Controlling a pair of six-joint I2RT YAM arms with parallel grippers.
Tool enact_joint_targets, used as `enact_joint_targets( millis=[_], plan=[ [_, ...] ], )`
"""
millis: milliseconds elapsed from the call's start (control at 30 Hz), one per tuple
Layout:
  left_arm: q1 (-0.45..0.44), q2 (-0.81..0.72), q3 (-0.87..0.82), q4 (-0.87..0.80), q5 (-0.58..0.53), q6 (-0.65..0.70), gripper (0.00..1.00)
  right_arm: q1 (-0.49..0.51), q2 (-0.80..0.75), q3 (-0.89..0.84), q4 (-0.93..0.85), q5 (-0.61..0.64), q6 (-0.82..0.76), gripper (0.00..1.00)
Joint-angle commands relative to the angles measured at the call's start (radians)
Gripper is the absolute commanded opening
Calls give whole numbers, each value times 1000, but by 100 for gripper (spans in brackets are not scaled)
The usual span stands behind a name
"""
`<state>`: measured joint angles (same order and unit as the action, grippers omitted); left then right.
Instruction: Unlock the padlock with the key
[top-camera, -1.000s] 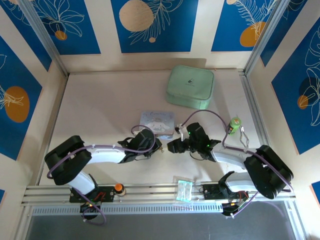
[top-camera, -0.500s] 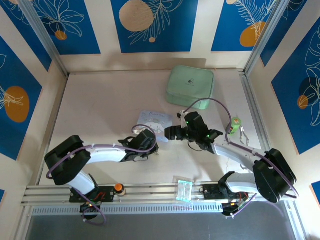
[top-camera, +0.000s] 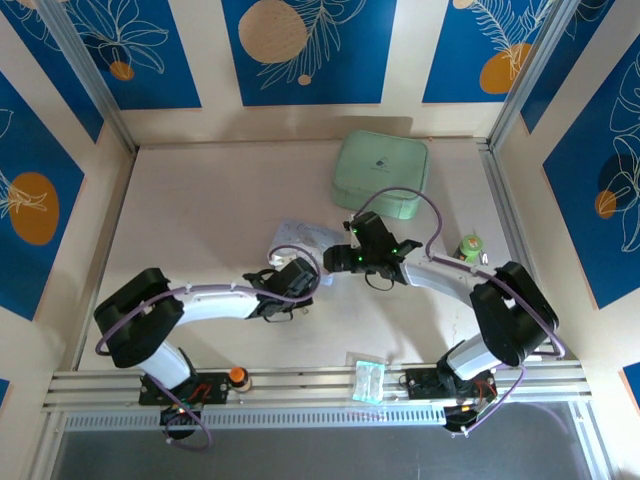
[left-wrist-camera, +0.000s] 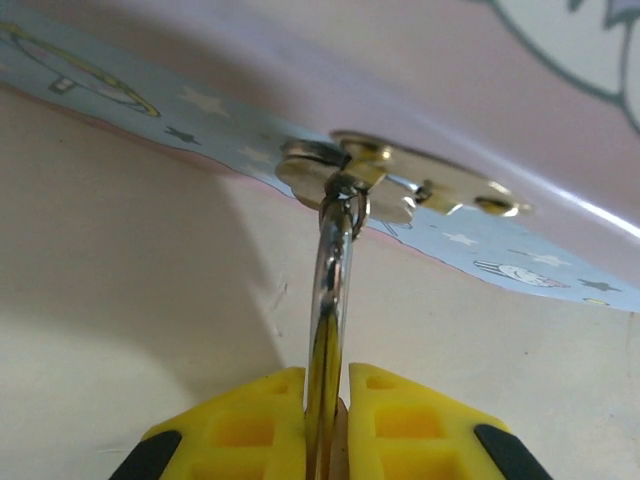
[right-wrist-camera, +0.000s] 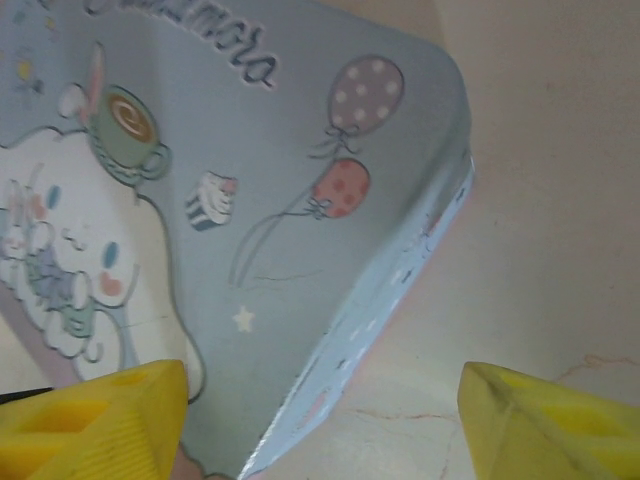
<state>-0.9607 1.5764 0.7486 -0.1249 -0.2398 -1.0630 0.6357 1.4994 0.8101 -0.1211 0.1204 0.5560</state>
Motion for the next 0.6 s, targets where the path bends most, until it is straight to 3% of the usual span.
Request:
enact_joint_targets(
  millis=[0,567],
  plan=[
    [-7,33,27,-116,-81,60,14,9,26,22,-19,1,15,71],
    [-84,110,123,-269,-207,96,24,3,73,-7,14,-11,54,69]
  ],
)
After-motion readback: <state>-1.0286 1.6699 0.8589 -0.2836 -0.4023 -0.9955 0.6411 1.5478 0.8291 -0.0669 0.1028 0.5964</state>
